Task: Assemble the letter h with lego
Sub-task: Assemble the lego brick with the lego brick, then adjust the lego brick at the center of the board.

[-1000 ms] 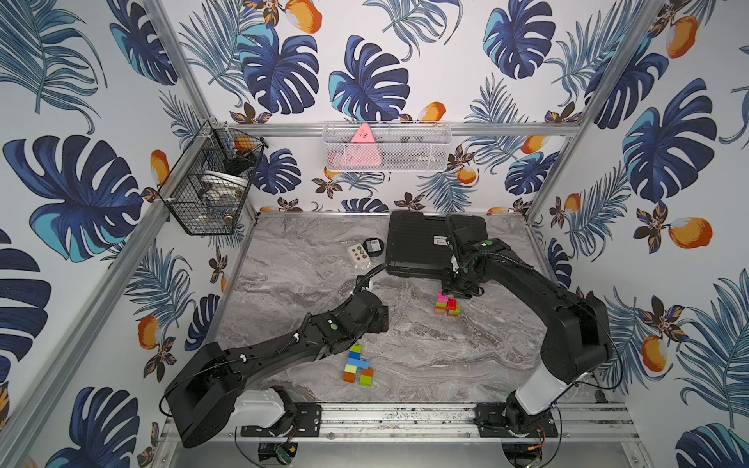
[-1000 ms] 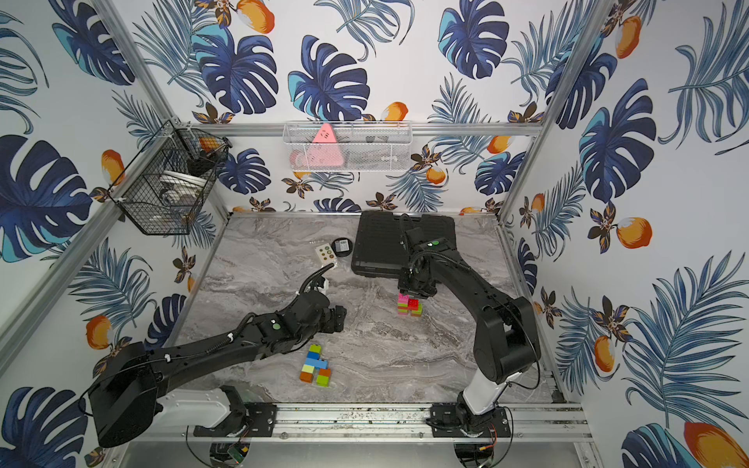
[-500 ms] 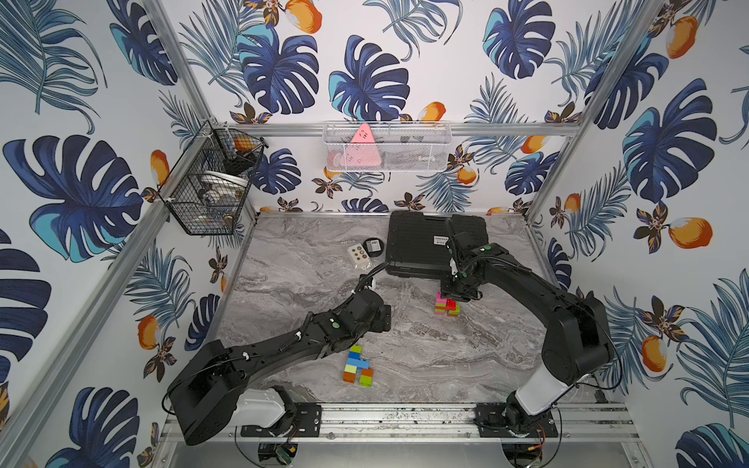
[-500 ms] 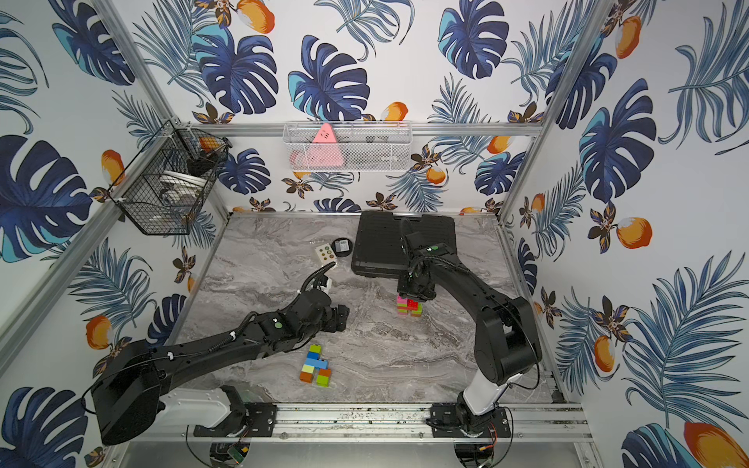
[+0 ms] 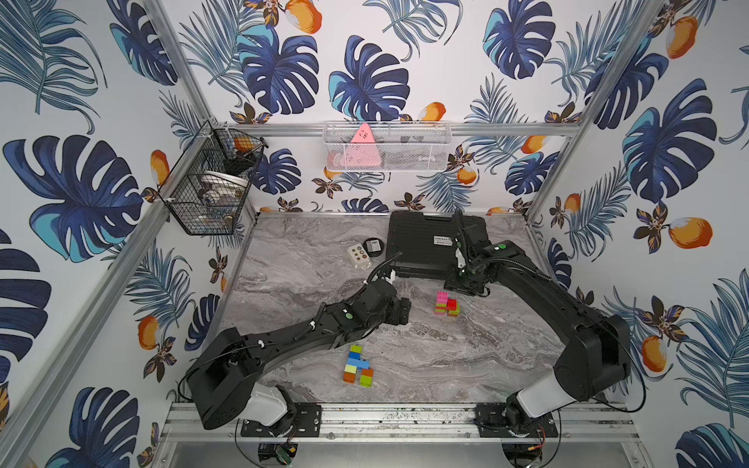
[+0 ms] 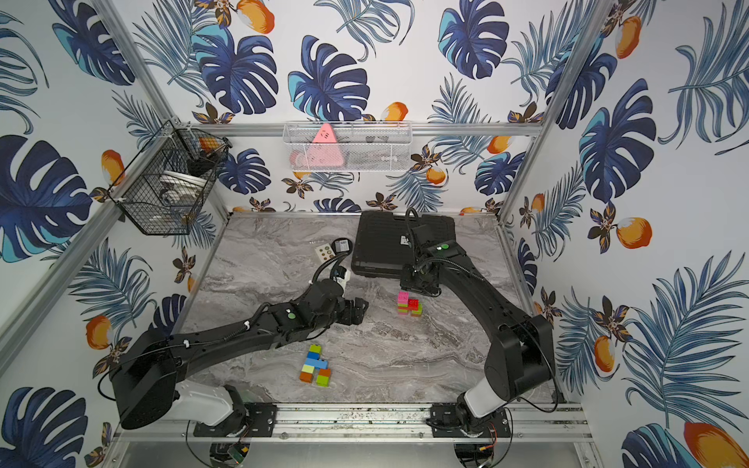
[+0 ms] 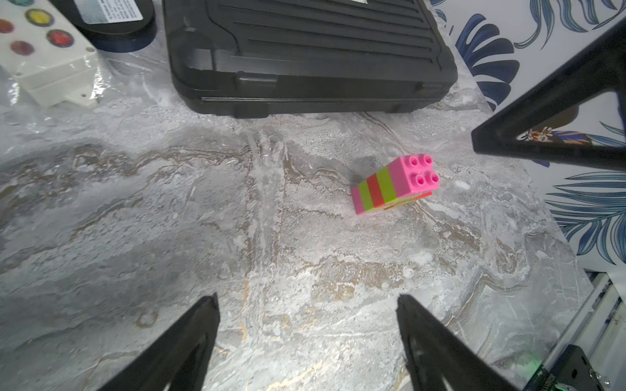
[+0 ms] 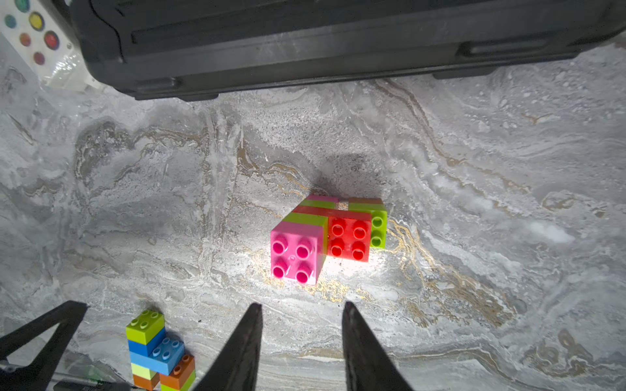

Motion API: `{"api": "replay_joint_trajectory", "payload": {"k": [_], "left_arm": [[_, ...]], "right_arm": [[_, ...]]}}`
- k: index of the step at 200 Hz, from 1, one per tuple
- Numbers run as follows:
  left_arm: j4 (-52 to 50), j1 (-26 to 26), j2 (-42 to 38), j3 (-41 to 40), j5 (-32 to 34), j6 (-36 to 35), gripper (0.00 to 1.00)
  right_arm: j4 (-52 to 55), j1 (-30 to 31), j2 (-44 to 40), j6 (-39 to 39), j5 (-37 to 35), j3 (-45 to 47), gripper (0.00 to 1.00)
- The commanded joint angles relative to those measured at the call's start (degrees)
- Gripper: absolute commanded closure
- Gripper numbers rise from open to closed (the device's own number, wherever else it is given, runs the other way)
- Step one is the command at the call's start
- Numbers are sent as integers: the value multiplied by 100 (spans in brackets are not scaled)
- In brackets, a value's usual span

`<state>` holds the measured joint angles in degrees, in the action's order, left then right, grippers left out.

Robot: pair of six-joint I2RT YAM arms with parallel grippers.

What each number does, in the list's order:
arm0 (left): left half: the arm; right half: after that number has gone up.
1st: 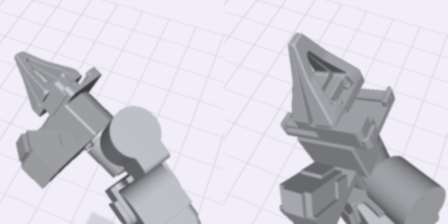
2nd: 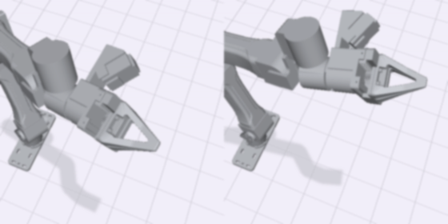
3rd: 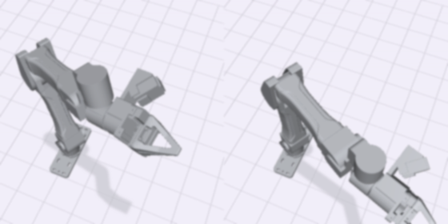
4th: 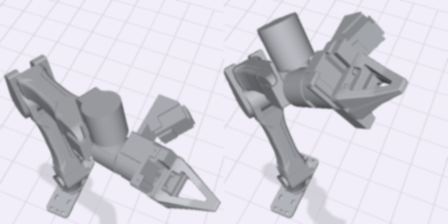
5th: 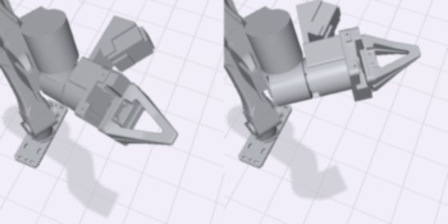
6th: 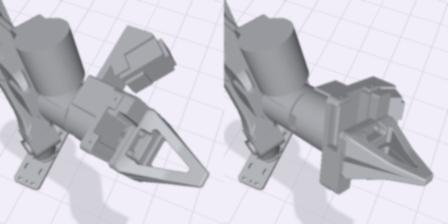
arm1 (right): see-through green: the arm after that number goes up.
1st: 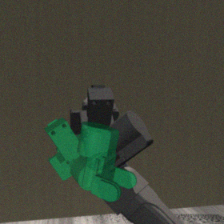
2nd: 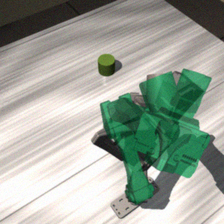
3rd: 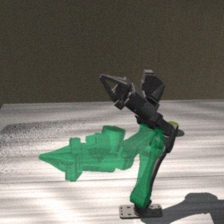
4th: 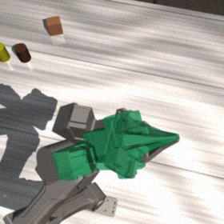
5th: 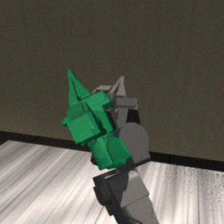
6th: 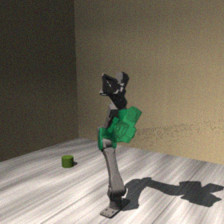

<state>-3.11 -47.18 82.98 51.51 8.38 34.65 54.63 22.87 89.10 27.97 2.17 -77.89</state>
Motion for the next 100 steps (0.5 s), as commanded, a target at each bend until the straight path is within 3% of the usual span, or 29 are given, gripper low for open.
{"api": "replay_joint_trajectory", "payload": {"k": [1, 33, 100], "left_arm": [[220, -19, 303, 302, -292, -77, 13], [253, -35, 845, 845, -806, -81, 13], [519, -39, 1578, 1232, -1712, -60, 17]], "right_arm": [[26, -210, -210, 105, -148, 256, 59], [-505, -958, -340, -238, 917, 978, 61], [-1102, -1074, 50, -407, 1294, 1471, 59]]}}
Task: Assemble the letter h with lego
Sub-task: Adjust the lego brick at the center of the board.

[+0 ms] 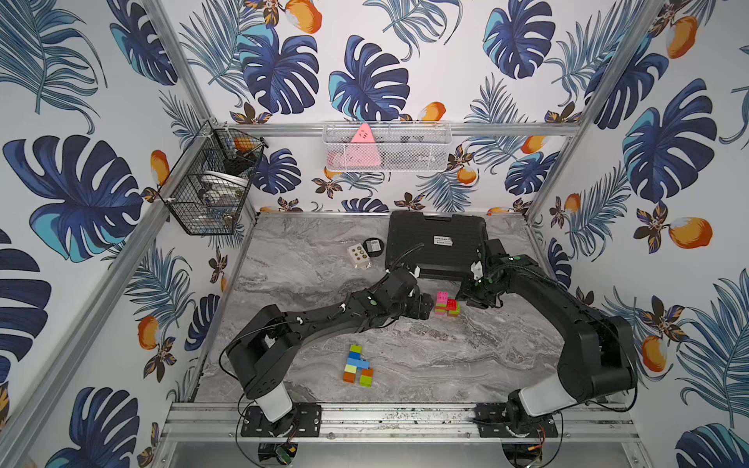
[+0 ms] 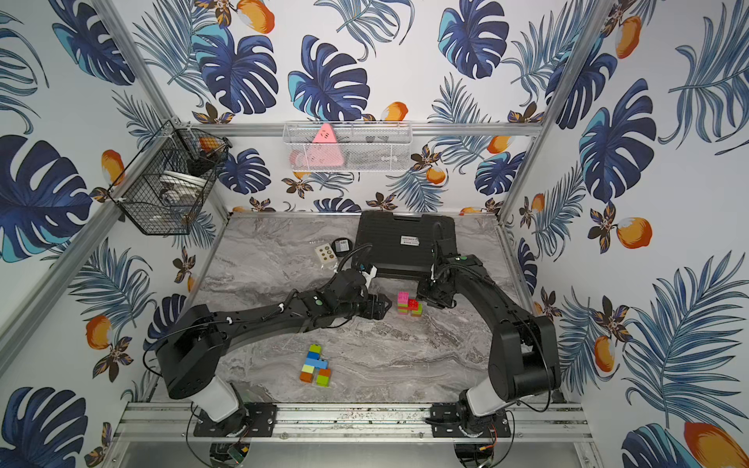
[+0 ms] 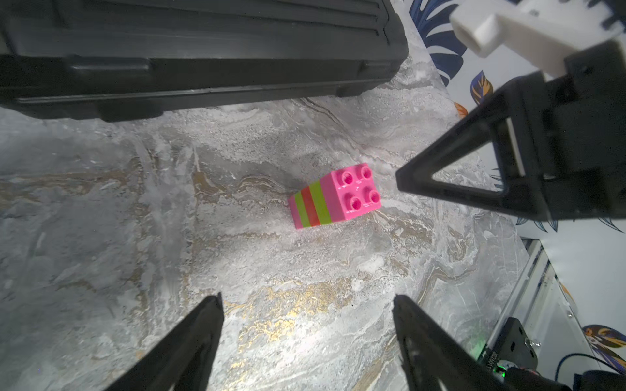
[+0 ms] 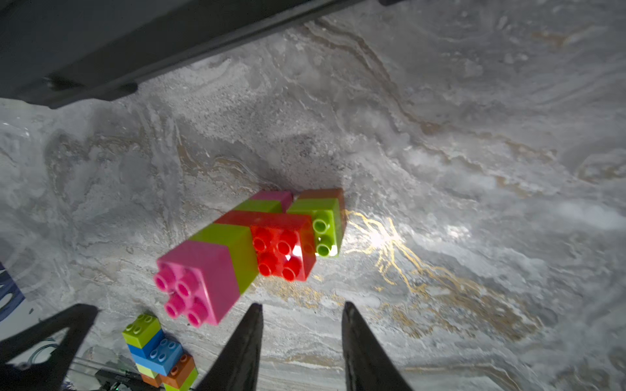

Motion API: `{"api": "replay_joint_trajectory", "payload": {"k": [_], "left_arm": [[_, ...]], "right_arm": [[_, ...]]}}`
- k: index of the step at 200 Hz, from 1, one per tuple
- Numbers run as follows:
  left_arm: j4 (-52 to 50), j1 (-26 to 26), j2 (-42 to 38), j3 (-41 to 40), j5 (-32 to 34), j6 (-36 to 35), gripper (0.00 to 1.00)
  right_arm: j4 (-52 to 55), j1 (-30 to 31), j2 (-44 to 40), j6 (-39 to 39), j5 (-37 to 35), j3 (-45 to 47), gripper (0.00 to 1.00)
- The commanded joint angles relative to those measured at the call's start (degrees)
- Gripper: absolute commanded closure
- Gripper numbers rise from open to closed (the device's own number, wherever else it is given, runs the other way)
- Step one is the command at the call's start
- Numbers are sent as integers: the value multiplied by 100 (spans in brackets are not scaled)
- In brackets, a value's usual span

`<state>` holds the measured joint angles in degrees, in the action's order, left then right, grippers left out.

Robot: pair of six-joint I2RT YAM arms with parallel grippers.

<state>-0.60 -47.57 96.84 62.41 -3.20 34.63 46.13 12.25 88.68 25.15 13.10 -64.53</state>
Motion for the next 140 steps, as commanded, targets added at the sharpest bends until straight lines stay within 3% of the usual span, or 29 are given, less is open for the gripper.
{"api": "replay_joint_trajectory", "payload": {"k": [1, 140], "left_arm": [[265, 1, 203, 149, -565, -55, 18], [60, -5, 845, 639, -428, -132, 18]], "right_arm": [[-257, -12, 94, -129, 206, 139, 59], [-475, -60, 434, -273, 90, 366, 66]]}}
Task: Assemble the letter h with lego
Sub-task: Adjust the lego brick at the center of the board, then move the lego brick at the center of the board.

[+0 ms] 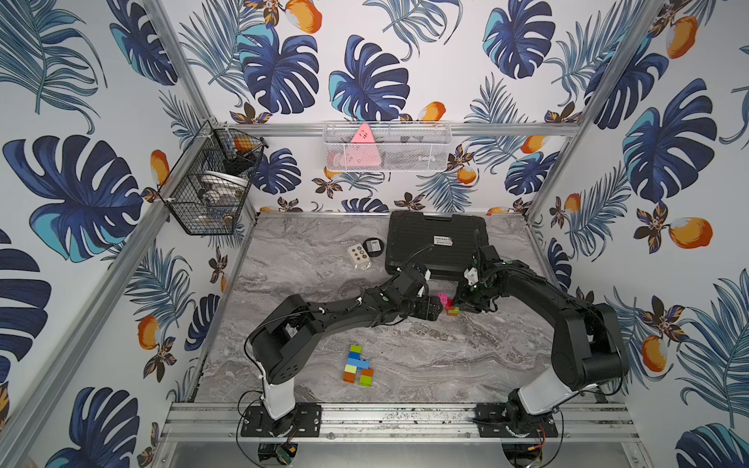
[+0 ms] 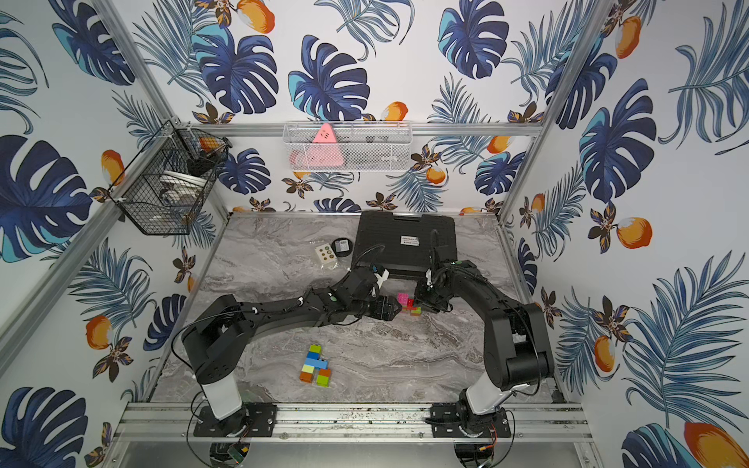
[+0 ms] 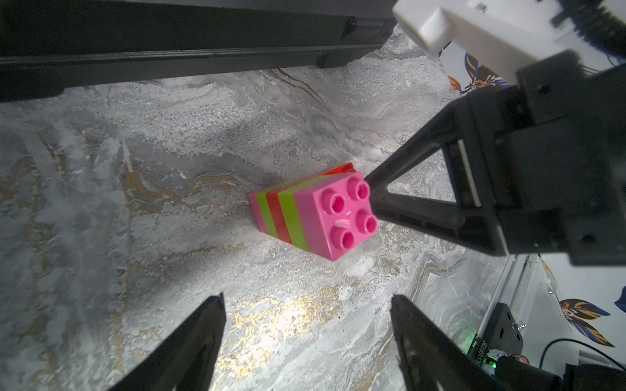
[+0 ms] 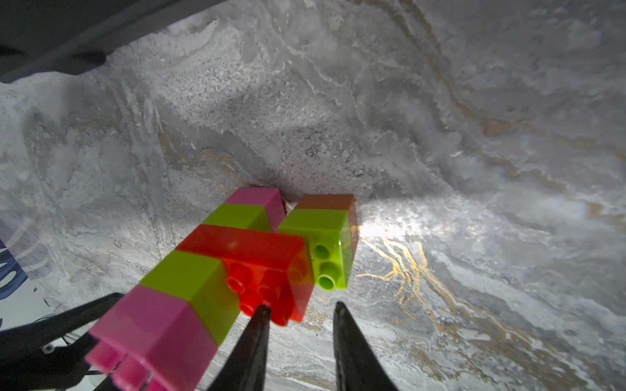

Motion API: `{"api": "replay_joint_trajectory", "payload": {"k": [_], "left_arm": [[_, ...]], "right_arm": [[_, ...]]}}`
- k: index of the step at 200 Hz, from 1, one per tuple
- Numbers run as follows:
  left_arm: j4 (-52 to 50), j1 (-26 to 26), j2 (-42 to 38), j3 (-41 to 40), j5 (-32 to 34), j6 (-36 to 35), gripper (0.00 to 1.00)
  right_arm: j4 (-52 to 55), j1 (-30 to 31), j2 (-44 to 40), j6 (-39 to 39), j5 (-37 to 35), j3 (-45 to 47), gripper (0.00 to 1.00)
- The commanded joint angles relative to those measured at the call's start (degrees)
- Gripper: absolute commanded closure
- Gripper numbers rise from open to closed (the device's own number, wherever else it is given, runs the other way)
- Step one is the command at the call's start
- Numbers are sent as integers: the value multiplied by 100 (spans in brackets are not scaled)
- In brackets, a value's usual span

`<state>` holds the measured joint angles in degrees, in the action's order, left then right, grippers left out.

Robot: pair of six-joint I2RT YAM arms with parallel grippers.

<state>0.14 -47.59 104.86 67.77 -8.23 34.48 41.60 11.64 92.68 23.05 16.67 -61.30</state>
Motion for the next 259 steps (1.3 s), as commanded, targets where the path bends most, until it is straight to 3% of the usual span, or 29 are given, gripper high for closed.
{"api": "replay_joint_trajectory", "payload": {"k": [1, 51, 150, 211, 259], "left_arm": [[-19, -4, 43, 104, 75, -117, 18], [-220, 33, 68, 272, 211, -126, 17], [-1031, 128, 1033, 1163, 547, -266, 18], [-1052, 128, 1082, 1094, 657, -293, 21], [-894, 128, 806, 880, 682, -302, 21]], "right_arm": [[-26, 3, 37, -64, -268, 41, 66], [47, -74, 105, -17, -313, -44, 66], [115, -119, 296, 0, -118, -243, 66], [134, -119, -327, 196, -376, -504, 63], [-95, -122, 67, 191, -427, -401, 64]]}}
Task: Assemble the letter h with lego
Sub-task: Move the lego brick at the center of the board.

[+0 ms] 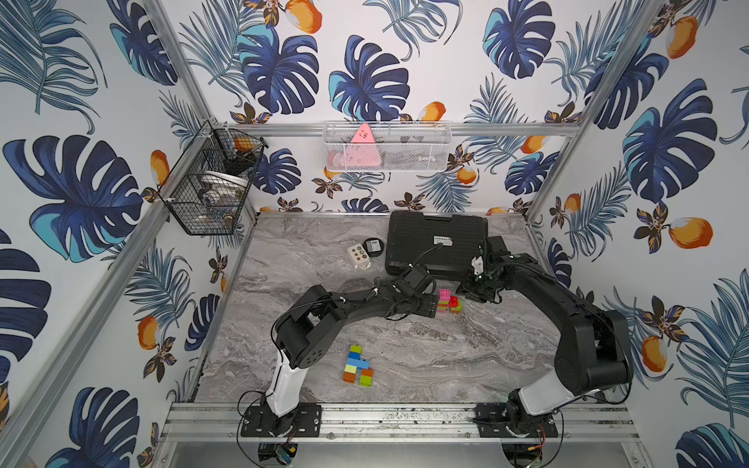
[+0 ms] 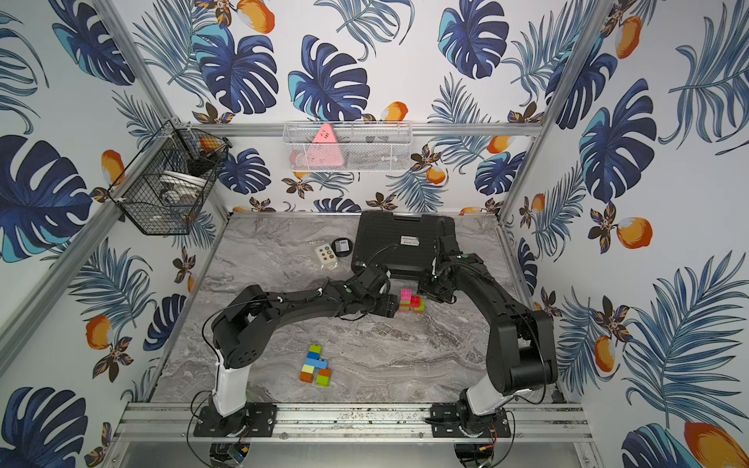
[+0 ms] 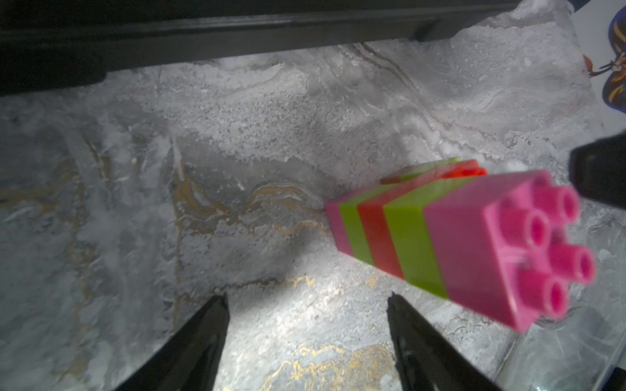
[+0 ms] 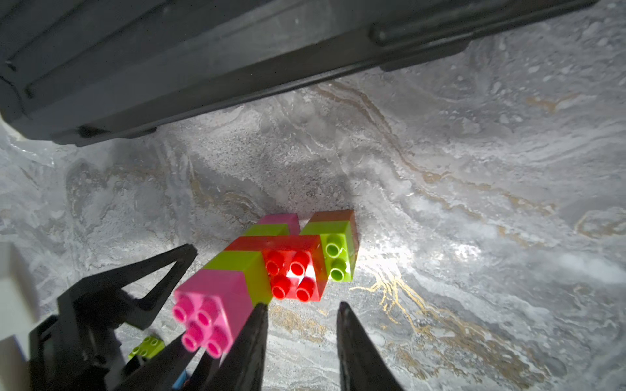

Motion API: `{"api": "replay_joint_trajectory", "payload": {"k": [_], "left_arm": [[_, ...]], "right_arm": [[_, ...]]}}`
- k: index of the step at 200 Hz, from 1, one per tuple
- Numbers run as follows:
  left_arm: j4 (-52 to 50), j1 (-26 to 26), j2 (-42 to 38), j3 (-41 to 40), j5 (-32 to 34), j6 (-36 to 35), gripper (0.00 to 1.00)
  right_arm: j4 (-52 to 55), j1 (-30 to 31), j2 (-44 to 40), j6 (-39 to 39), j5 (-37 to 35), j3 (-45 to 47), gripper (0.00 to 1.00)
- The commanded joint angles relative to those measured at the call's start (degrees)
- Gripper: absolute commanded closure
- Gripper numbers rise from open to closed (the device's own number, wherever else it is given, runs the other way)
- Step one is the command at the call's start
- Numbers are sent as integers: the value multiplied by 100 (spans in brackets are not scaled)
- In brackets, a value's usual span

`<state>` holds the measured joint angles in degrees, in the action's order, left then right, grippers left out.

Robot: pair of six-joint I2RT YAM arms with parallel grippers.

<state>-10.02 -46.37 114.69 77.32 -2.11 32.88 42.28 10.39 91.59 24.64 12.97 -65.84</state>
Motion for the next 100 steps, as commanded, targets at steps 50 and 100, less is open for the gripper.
{"api": "replay_joint_trajectory", "payload": {"k": [50, 100], "left_arm": [[272, 5, -477, -311, 56, -162, 19], [366, 14, -1034, -709, 325, -195, 18]], "right_arm": [[-273, 2, 299, 10, -70, 419, 65], [-133, 24, 174, -39, 83, 307, 65]]}}
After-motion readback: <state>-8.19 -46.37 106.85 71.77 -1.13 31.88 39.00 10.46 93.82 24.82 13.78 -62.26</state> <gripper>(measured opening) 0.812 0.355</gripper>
